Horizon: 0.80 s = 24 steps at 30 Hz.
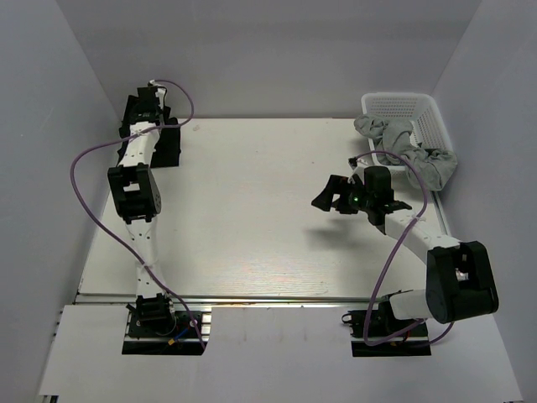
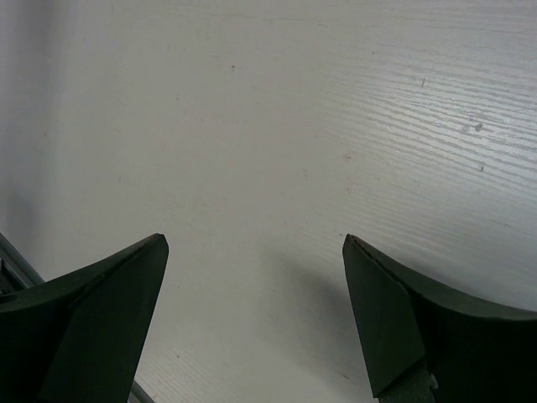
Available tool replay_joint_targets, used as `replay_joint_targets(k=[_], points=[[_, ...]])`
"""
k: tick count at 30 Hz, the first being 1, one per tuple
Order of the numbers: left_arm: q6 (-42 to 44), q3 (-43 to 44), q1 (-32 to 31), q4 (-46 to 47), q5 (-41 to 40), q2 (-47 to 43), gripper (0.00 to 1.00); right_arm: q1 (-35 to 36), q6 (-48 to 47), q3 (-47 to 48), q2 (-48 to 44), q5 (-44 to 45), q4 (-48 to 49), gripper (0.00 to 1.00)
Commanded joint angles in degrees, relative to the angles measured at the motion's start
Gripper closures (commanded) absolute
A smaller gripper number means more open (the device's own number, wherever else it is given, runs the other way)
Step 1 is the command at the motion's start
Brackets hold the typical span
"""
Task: Fold and stack the t-shirts
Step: Put the neatly folded tshirt into the corner of the board with the left arm, then smooth out wrinkles on the folded tshirt
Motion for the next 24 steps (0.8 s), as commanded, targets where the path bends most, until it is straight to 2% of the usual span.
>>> replay_joint_targets(k=[1, 6, 9, 10, 11, 13, 14, 15, 16, 17, 18, 19, 20, 21, 22, 23, 24], points=[[-4.04, 0.22, -0.66, -1.57, 8.94, -8.60, 0.00, 0.04, 0.46, -1.27, -2.50, -1.25, 3.09, 0.10], [-5.46, -0.06, -0.06, 0.27, 13.52, -7.38, 0.00, -0.13, 0.37, -2.32, -5.40, 0.06, 2.30, 0.10], [-6.78, 7.67, 1.35, -3.95, 23.36, -2.02, 0.00, -0.13, 0.55, -2.50, -6.10, 0.77, 2.30, 0.10], [-7.56, 8.73, 2.14, -3.95, 27.30, -2.01, 0.04, -0.05, 0.55, -2.50, -6.10, 1.12, 2.39, 0.10], [-9.05, 8.74, 2.15, -1.51, 29.43, -2.01, 0.15, 0.04, 0.90, -2.50, -5.41, 1.29, 3.09, 0.10], [-11.68, 6.30, 3.63, 1.74, 36.43, -3.67, 0.24, 0.04, 1.34, -2.15, -4.09, 0.86, 3.53, 0.10], [-14.22, 5.06, 3.64, 6.81, 39.70, -4.47, 0.36, 0.04, 1.77, -1.97, -2.95, 0.25, 4.31, 0.10], [-20.08, 3.40, 4.60, 10.60, 43.73, -5.26, 0.43, 0.04, 2.21, -1.54, -2.33, -0.19, 4.93, 0.10], [-24.31, -0.36, 5.22, 14.82, 49.34, -5.87, 0.57, 0.04, 2.30, -1.27, -1.02, -0.63, 5.29, 0.10], [-28.53, -1.53, 6.09, 18.51, 51.05, -5.36, 0.81, -0.13, 2.74, -0.49, 0.30, -1.86, 5.38, 0.10], [-34.92, -1.54, 6.10, 24.38, 52.90, -4.13, 0.83, 0.04, 2.74, 0.30, 0.92, -2.30, 5.46, 0.10], [-37.08, 0.20, 6.71, 25.92, 55.35, -2.21, 0.85, 0.04, 3.09, 0.57, 1.80, -3.27, 5.64, 0.10], [-38.49, 3.00, 6.72, 25.93, 55.38, 3.29, 0.88, 0.04, 3.62, 0.84, 2.42, -4.23, 5.99, 0.10], [-39.72, 9.73, 6.72, 22.63, 53.46, 6.13, 0.91, 0.13, 4.06, 0.67, 2.42, -4.59, 6.86, 0.10], [-40.26, 11.62, 7.33, 22.07, 52.57, 8.16, 0.93, 0.13, 4.24, 0.66, 2.34, -4.85, 6.96, 0.10], [-41.22, 12.25, 7.33, 22.06, 51.78, 9.31, 1.00, 0.04, 4.41, 0.58, 2.07, -4.86, 7.13, 0.10], [-41.93, 8.95, 8.12, 25.20, 52.38, 8.54, 1.00, -0.05, 3.89, 0.66, 1.72, -4.77, 6.61, 0.10]])
